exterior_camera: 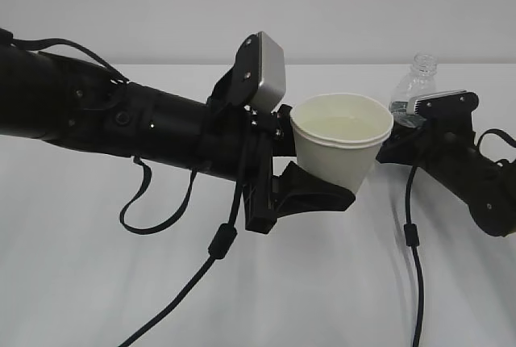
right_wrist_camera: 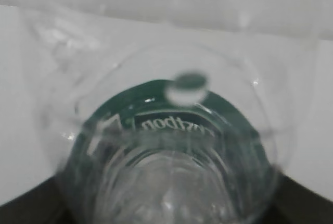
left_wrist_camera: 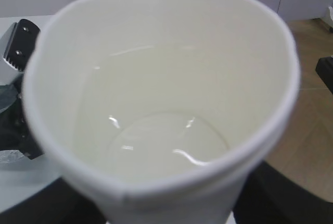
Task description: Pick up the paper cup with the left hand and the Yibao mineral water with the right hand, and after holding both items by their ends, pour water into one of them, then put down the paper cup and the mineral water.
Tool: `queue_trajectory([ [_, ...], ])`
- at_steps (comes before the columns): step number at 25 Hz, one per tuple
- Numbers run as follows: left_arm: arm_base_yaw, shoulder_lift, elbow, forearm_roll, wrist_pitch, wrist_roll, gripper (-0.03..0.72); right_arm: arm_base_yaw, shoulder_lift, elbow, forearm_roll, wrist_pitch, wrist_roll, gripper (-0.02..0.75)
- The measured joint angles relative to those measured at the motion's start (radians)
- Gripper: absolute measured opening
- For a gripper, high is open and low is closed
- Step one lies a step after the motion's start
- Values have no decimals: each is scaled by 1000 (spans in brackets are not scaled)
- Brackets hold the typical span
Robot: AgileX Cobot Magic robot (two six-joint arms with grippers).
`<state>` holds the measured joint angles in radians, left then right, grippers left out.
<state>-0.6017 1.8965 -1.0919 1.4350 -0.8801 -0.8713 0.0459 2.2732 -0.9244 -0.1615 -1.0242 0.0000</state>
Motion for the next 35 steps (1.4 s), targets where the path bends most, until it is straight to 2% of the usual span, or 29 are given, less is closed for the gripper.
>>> queue_trajectory([
  [12,0,0,0,0,0,0,445,0,4,0,0,-11,-11,470],
  [21,0,0,0,0,0,0,445,0,5,0,-15,-46,-22,615],
  [35,0,0,0,0,0,0,445,0,5,0,-41,-46,-23,626],
])
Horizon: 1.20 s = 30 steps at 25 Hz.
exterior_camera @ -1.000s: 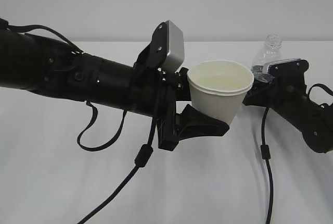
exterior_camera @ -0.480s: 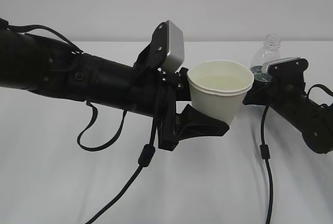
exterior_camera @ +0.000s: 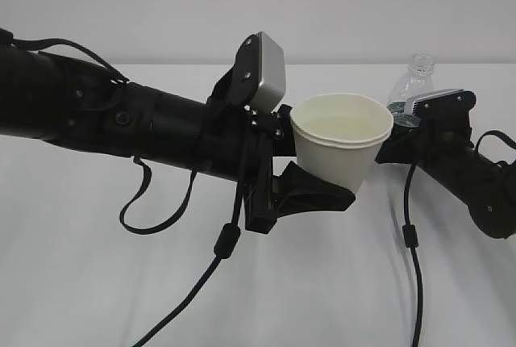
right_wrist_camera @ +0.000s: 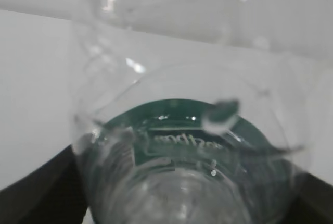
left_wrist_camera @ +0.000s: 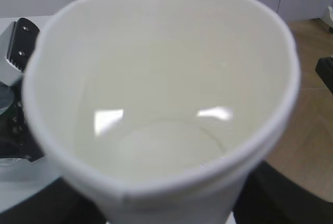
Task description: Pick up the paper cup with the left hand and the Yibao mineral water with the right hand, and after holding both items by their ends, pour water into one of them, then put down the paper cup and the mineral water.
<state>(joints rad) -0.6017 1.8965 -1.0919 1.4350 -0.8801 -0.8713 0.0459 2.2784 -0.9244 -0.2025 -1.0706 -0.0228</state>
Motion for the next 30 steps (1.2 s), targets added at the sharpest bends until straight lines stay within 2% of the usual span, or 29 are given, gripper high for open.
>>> queue_trajectory([
  [11,0,0,0,0,0,0,445,-1,-4,42,-2,-64,0,627],
  [30,0,0,0,0,0,0,445,-1,-88,175,18,-71,-29,627],
])
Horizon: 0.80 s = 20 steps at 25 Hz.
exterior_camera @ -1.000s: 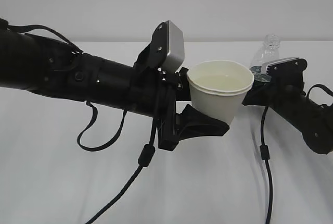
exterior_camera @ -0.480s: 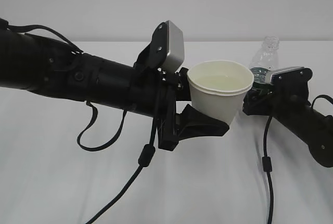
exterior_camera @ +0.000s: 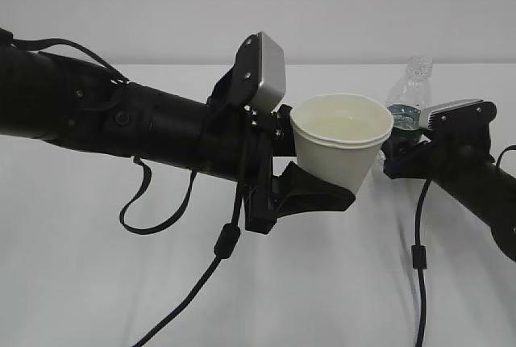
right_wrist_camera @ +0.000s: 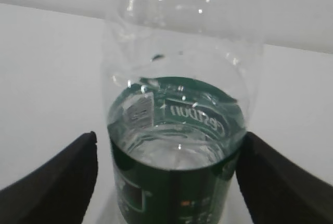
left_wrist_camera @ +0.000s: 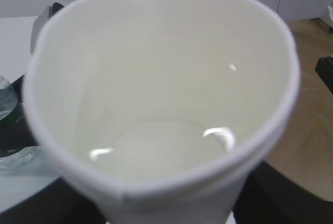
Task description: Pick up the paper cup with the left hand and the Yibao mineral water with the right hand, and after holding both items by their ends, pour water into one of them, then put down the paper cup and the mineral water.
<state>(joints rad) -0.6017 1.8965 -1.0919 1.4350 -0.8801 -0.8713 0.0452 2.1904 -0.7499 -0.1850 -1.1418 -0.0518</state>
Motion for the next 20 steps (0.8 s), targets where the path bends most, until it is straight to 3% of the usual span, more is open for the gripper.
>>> queue_trajectory([
  [20,0,0,0,0,0,0,445,0,-190,177,28,-4,-18,626],
])
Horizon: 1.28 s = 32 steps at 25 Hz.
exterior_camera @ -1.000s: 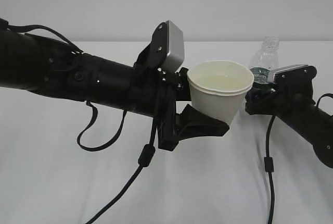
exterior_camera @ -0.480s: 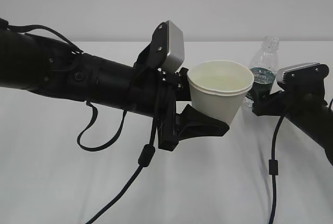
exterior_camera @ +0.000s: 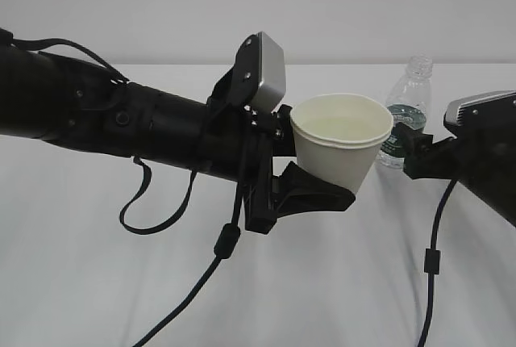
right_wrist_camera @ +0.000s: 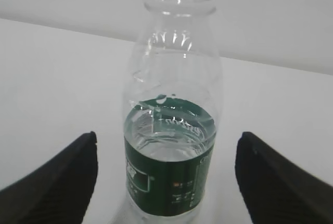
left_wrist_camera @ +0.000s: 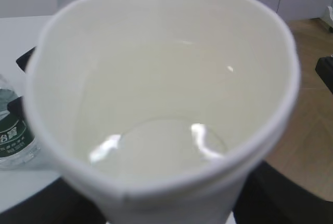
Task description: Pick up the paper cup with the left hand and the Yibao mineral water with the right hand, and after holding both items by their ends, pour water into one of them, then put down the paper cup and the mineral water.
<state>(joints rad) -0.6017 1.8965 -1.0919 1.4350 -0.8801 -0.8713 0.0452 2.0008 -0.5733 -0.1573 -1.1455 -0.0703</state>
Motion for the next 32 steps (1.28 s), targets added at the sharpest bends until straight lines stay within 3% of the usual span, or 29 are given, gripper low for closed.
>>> queue_trajectory([
  [19,0,0,0,0,0,0,445,0,-233,155,20,0,-2,614],
  [32,0,0,0,0,2,0,445,0,-477,167,22,197,-2,610],
])
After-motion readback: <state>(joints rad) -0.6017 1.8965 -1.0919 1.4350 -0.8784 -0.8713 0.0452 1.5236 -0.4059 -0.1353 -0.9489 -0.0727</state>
